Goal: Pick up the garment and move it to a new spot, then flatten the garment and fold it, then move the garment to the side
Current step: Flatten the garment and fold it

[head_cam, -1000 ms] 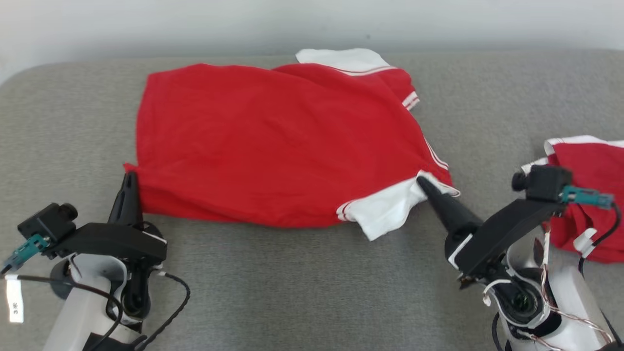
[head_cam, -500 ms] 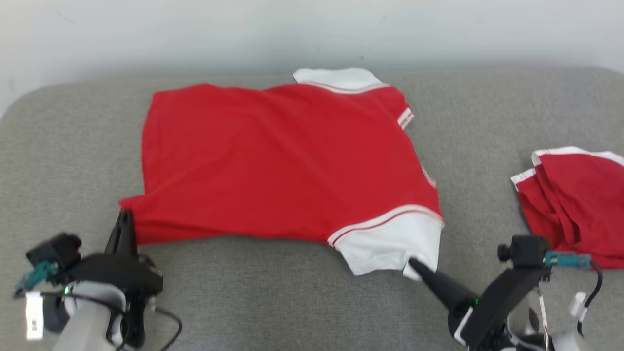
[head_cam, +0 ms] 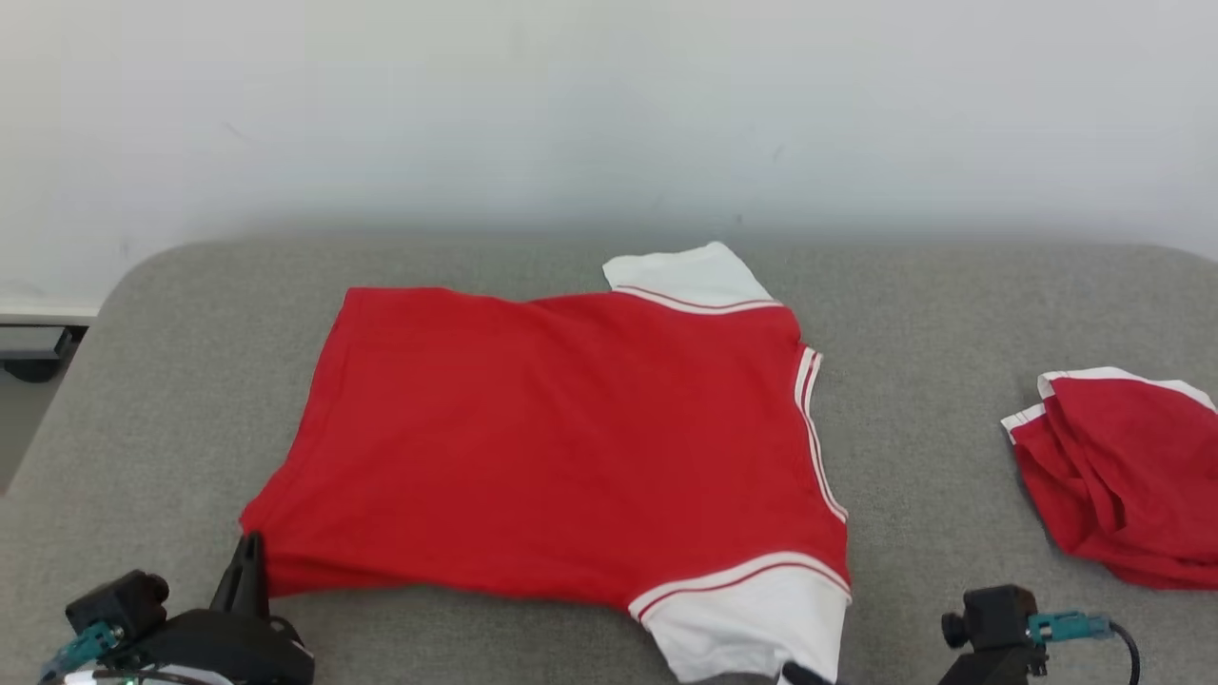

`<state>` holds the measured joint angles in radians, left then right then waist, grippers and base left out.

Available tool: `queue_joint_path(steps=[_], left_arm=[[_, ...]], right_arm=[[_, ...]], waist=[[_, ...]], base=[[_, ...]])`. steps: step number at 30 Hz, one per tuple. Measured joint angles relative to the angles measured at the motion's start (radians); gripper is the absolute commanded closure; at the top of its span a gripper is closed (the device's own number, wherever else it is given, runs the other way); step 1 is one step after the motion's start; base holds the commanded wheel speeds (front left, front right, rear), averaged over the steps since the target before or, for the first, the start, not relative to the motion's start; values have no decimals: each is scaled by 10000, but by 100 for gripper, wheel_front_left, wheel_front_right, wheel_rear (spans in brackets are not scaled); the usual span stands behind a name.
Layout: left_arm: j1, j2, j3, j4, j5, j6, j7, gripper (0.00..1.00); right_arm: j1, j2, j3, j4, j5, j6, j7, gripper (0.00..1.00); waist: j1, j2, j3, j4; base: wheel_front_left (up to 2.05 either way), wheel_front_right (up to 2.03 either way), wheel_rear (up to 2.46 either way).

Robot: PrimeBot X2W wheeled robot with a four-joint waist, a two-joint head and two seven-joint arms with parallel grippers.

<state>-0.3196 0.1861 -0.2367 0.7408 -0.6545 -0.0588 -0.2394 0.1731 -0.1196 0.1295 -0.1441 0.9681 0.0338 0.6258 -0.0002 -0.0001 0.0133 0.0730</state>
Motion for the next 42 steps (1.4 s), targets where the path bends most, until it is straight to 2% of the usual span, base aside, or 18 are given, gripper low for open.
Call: queue_joint_path(steps=[4, 8, 9, 10, 12, 13, 15, 16, 17, 23, 27, 29, 34, 42], left_arm=[[228, 12, 8, 155, -2, -33, -2, 100], [407, -2, 29, 272, -17, -35, -4, 100], [486, 0, 46, 303, -27, -35, -4, 96], [559, -4, 40, 359, -36, -35, -4, 60], [660, -21, 31, 458, -36, -38, -6, 13], [692, -31, 27, 504, -36, -42, -6, 0], [705, -52, 29, 602, -38, -42, -10, 0], [705, -54, 27, 648, -38, -42, -50, 0], [707, -61, 27, 715, -42, -42, -71, 0], [869, -40, 146, 965, -44, 8, -77, 0], [1112, 182, 385, 966, -25, 272, -81, 0], [1276, 337, 499, 763, 69, 420, -94, 0], [1593, 497, 583, -754, 909, 767, -96, 0], [2531, 479, 278, -3973, 2278, 920, -111, 0]], right_arm=[[453, -136, 151, -257, 23, -6, 267, 100], [704, -282, 173, -242, 56, -167, 449, 100], [688, -282, 226, -184, 54, -178, 523, 100], [698, -278, 268, -155, 50, -240, 535, 100], [702, -272, 347, -40, -2, -305, 616, 100], [701, -263, 403, 46, -35, -349, 617, 100], [700, -219, 533, 203, -36, -351, 683, 85], [698, -196, 614, 286, -65, -376, 702, 62], [696, -180, 675, 389, -186, -435, 696, 0], [683, -267, 773, 965, -817, -696, 675, 0], [669, -780, 686, 1106, -1931, -894, 244, 0], [566, -815, 445, 1070, -2263, -1009, -219, 0], [-18, -794, -29, 702, -3051, -1014, -1662, 0], [-401, -385, -349, 384, -3745, -949, -3960, 0]], waist=[[0, 0, -245, 25], [1, 0, -319, -16], [1, 0, -328, -32], [0, 0, -338, -52], [0, 0, -348, -78], [0, 0, -348, -87], [2, 0, -346, -103], [1, 0, -343, -108], [2, 0, -341, -110], [2, 0, -346, -80], [2, 0, -442, -24], [2, 1, -496, 3], [1, 0, -667, 97], [2, 0, -897, 338]], base=[[0, 0, 0], [0, 0, 0], [0, 0, 0], [0, 0, 0], [0, 0, 0], [0, 0, 0], [0, 0, 0], [0, 0, 0], [0, 0, 0], [0, 0, 0], [0, 0, 0], [0, 0, 0], [0, 0, 0], [0, 0, 0]])
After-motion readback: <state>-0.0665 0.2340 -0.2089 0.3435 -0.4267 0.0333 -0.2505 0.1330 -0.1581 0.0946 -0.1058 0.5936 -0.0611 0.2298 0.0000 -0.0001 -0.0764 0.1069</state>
